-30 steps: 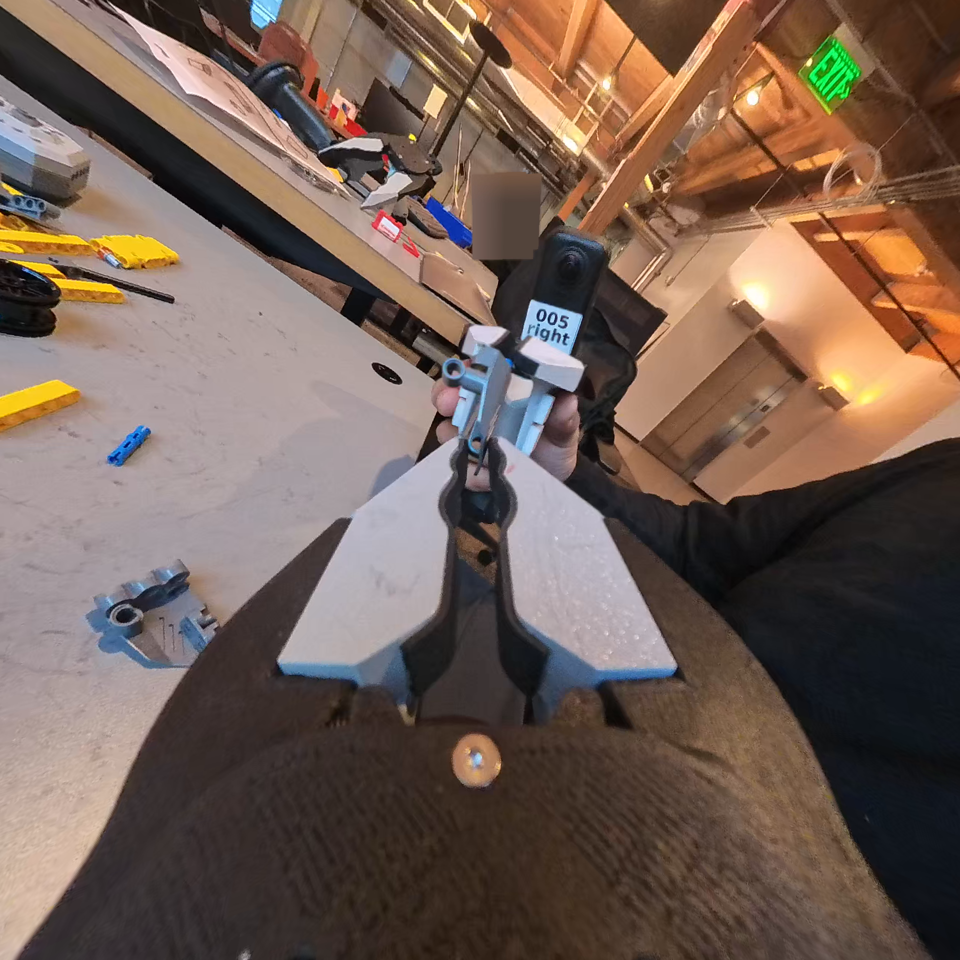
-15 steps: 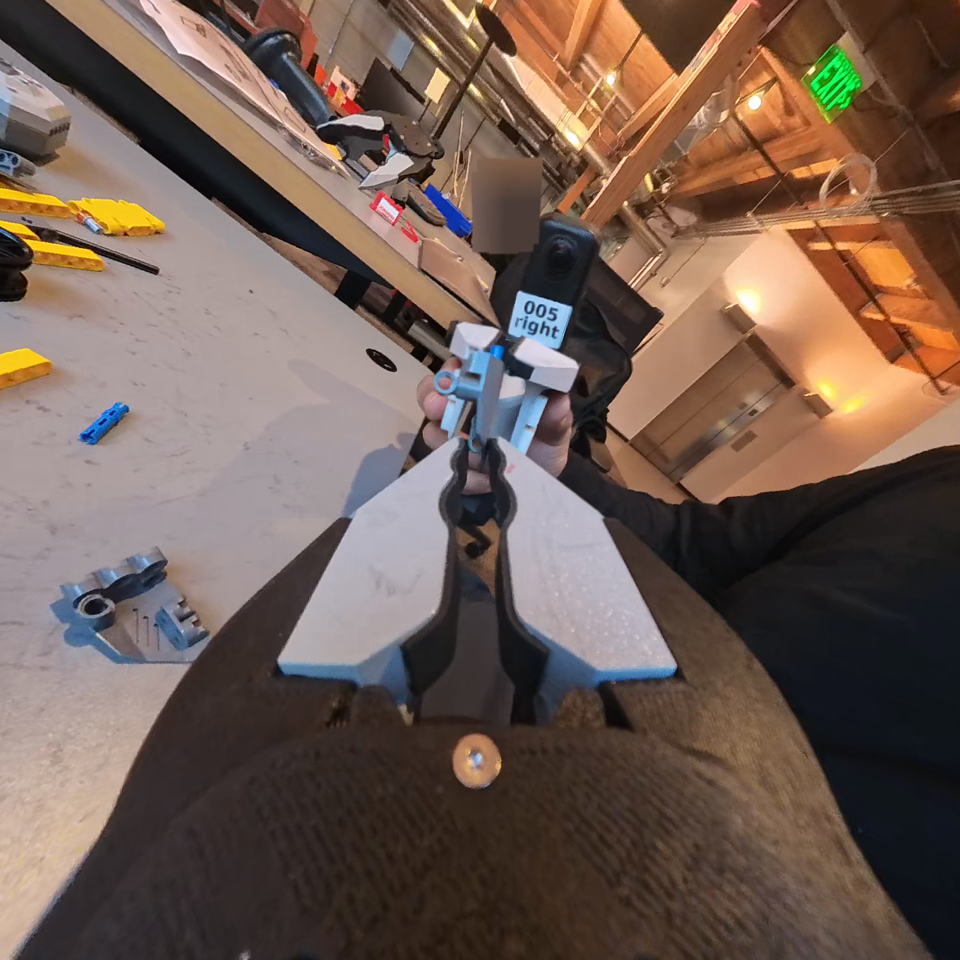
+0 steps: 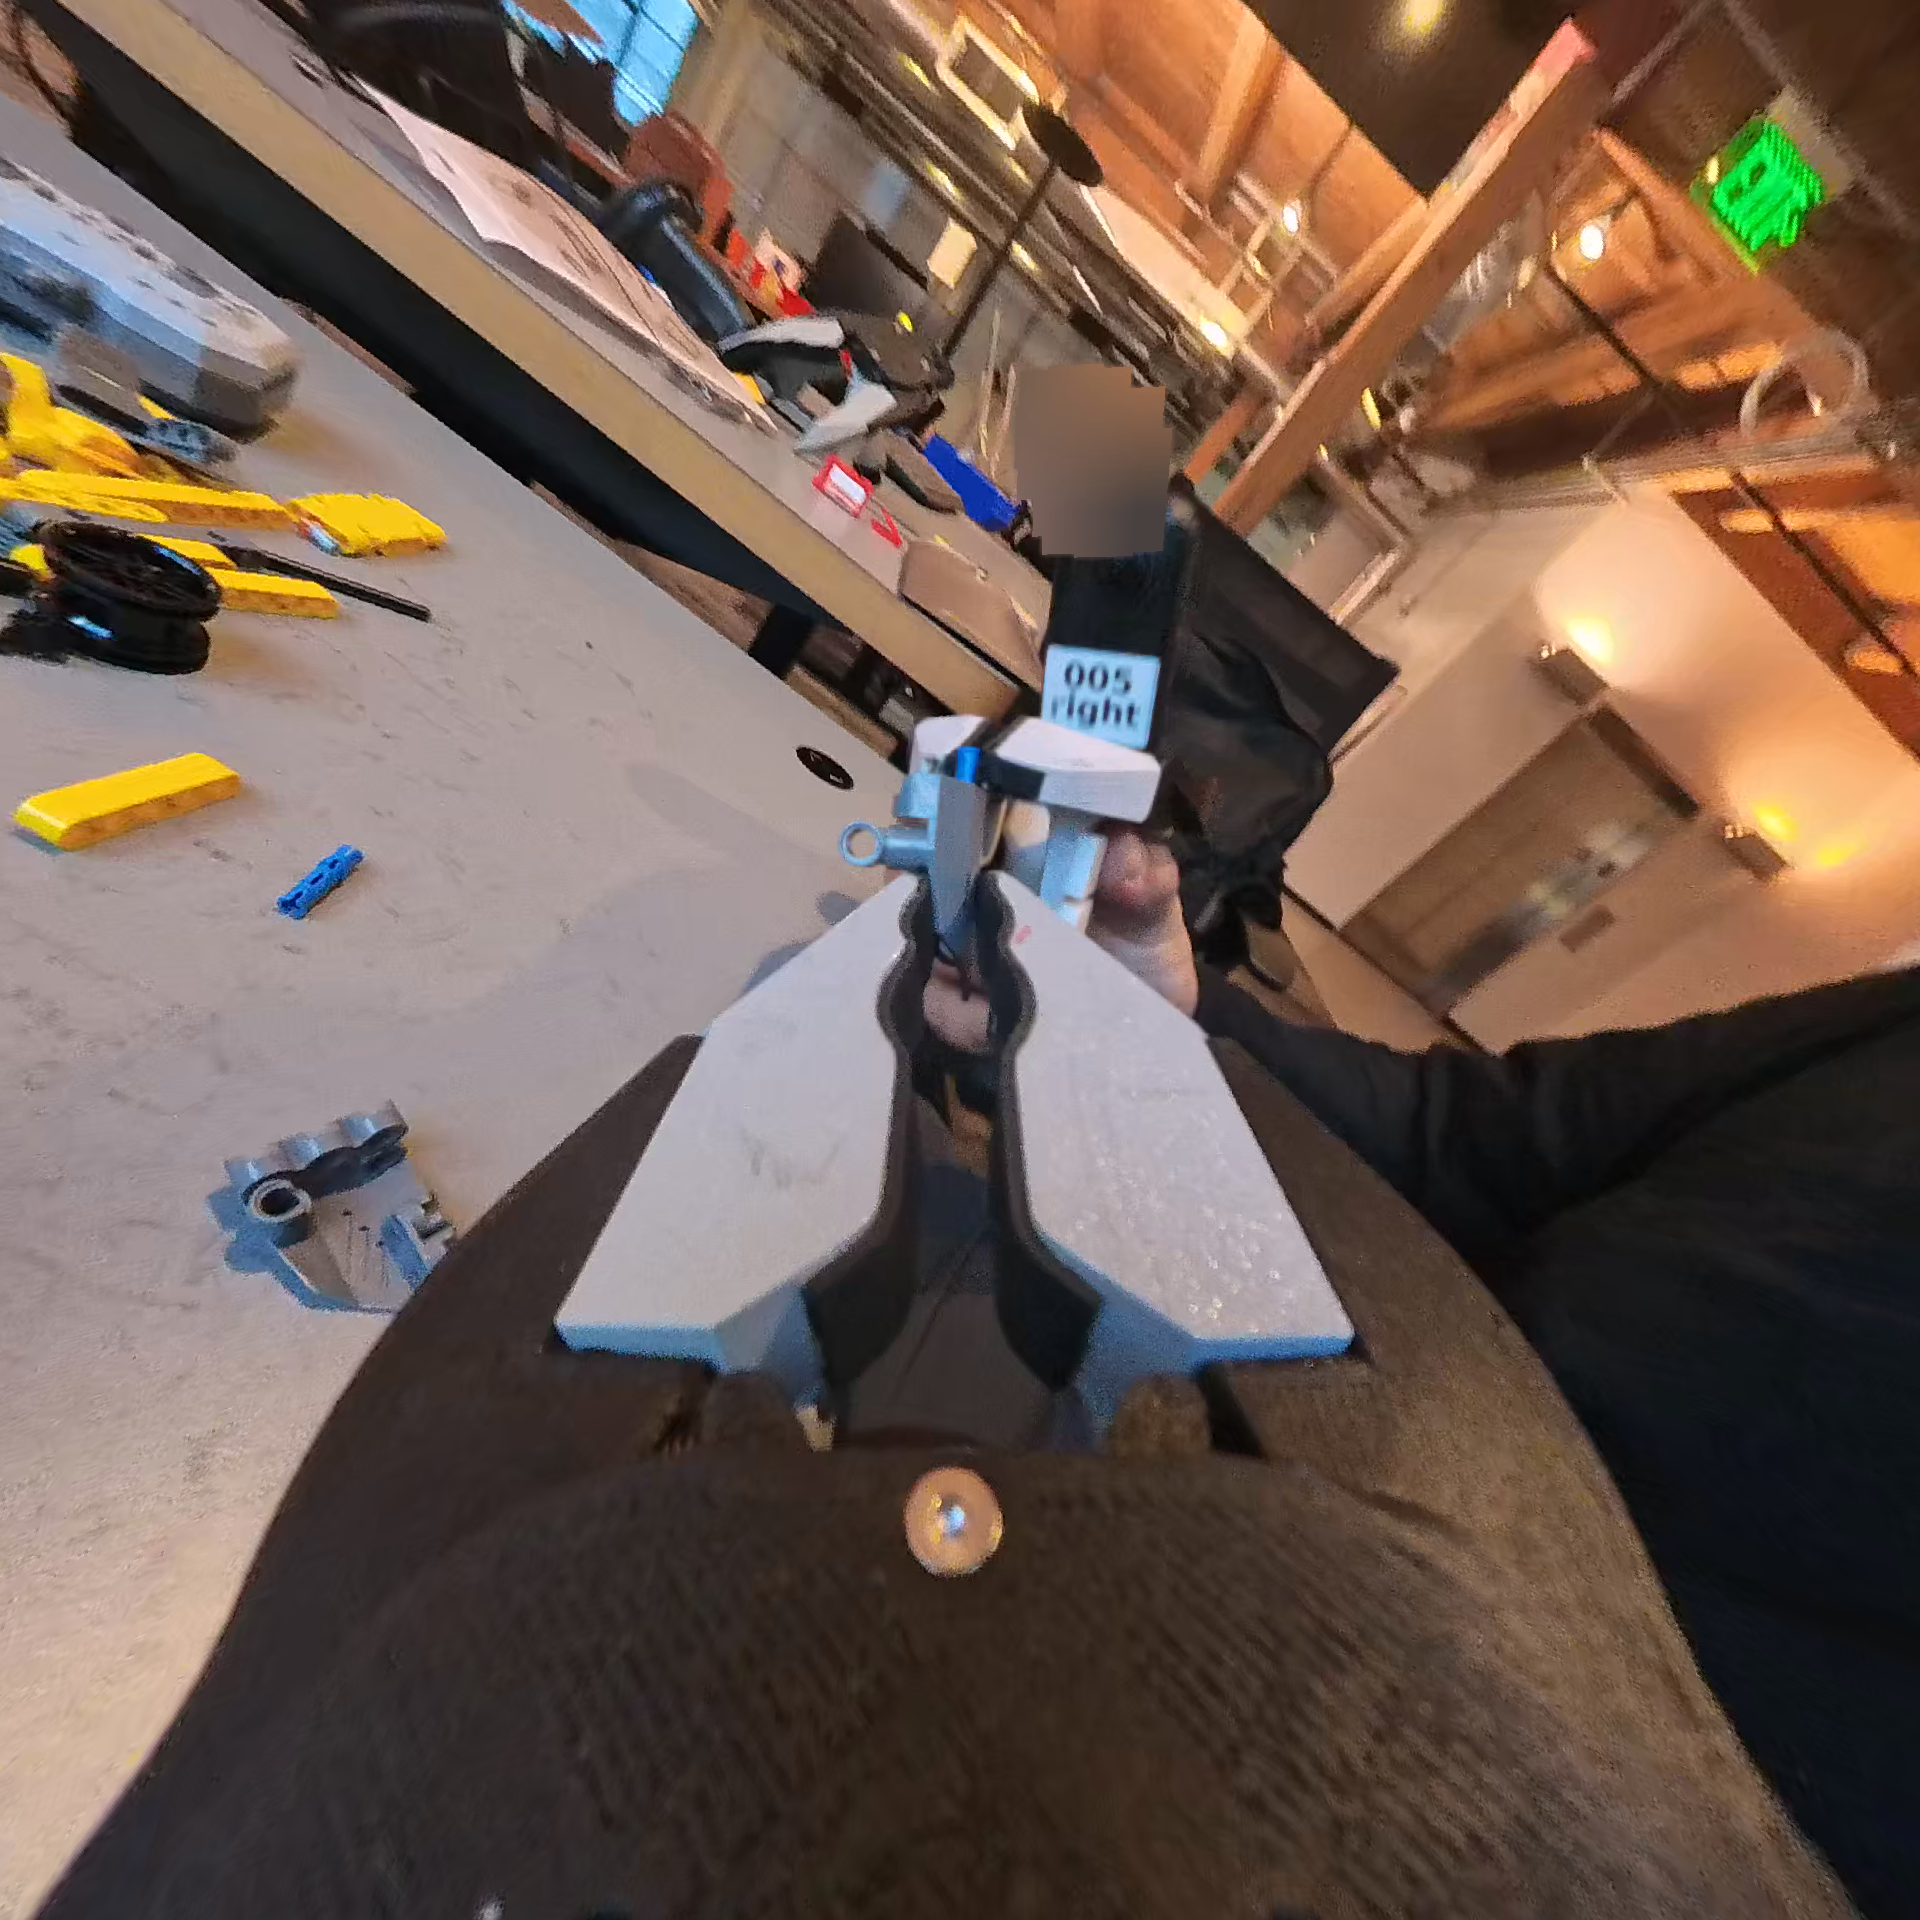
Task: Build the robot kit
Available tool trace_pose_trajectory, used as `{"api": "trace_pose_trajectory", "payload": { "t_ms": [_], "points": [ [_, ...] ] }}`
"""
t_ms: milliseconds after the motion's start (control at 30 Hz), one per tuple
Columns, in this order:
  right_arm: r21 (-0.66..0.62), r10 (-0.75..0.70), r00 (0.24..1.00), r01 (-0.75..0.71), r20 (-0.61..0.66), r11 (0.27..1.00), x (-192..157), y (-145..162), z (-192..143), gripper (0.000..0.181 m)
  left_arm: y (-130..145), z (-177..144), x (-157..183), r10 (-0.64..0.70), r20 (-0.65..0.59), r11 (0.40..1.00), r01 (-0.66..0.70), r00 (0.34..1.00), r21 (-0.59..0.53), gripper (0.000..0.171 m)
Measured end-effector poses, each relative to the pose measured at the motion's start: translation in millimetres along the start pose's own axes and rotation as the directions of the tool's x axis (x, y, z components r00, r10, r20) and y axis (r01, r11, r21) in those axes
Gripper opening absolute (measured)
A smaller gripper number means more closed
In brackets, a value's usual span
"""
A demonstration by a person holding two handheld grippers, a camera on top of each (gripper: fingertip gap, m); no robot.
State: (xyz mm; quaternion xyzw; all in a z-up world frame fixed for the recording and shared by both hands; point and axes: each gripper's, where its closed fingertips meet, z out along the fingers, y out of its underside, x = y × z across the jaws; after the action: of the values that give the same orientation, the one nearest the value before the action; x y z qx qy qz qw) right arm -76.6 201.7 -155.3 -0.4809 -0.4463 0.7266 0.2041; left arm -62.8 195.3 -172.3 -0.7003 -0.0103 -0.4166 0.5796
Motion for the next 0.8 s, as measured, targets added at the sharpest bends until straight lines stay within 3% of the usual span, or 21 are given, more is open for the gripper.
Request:
{"api": "trace_pose_trajectory", "payload": {
  "t_ms": [200, 433, 700, 733, 800],
  "points": [
    [0.091, 0.133, 0.987, -0.125, -0.095, 0.988, 23, 7, 2, 0.0, 6, 0, -20, -0.114, 0.045, 0.991, 0.11, 0.993, 0.073, 0.006],
    [0.128, 0.152, 0.974, -0.131, -0.167, 0.983, 37, 2, 8, 0.0, -2, 0, -33, 0.12, 0.229, 0.99, -0.134, 0.966, 0.046, 0.006],
    [0.117, 0.126, 0.972, -0.104, -0.199, 0.988, 41, 1, 14, 0.0, -4, -5, -37, 0.117, 0.258, 0.988, -0.14, 0.959, 0.07, 0.006],
    [0.134, 0.121, 0.968, -0.093, -0.218, 0.987, 44, -2, 12, 0.0, -2, -5, -37, 0.119, 0.262, 0.988, -0.14, 0.958, 0.062, 0.006],
    [0.325, 0.183, 0.948, -0.091, -0.262, 0.941, 66, -48, -25, 0.0, 24, -4, -38, 0.131, 0.259, 0.991, -0.13, 0.957, -0.022, 0.006]
  ]
}}
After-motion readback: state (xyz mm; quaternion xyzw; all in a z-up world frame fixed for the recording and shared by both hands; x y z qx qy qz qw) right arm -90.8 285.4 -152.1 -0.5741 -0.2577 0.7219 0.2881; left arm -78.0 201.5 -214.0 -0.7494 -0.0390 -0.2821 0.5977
